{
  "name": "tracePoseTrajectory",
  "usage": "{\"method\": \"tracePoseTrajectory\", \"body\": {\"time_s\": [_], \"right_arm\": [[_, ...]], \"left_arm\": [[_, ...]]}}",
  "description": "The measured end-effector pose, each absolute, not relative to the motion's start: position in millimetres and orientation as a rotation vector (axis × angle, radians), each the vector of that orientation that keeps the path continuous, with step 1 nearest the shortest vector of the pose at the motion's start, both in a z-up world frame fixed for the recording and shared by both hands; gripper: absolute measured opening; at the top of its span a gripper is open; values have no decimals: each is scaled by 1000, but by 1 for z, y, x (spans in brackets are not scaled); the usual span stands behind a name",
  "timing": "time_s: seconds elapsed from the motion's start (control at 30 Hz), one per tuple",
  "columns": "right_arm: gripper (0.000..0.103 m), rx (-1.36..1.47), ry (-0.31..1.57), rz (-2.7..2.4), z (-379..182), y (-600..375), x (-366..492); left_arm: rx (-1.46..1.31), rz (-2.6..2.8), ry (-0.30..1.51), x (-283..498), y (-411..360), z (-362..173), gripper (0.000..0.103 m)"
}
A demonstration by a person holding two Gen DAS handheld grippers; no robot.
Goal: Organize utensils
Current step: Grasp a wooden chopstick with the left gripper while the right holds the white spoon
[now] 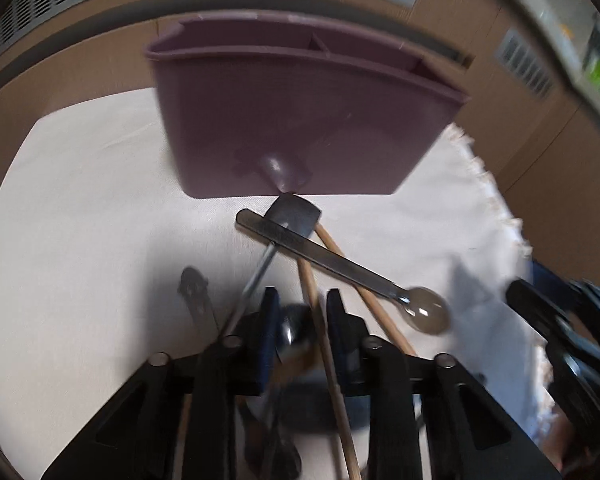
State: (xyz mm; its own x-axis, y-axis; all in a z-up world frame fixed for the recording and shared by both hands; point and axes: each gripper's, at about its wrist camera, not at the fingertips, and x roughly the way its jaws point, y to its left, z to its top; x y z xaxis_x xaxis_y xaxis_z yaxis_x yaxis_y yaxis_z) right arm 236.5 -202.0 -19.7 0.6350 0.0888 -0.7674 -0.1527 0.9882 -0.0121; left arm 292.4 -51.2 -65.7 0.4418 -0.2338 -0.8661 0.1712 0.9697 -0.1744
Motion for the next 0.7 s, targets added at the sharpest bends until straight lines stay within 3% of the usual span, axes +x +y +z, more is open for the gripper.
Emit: {"method": "tracePoseTrajectory", "body": {"time_s": [0.23,0.57,0.7], "right_arm": [[29,-68,826,191,-19,-195,235],[30,-59,741,253,5,-201,223],[30,-48,779,273,3,-199,220]], "left_arm": [[-38,-262,1098,305,-51,-66,5],[-158,-410,834,214,-13,2,5],[-145,-388,874,200,-11,-4,5]]}}
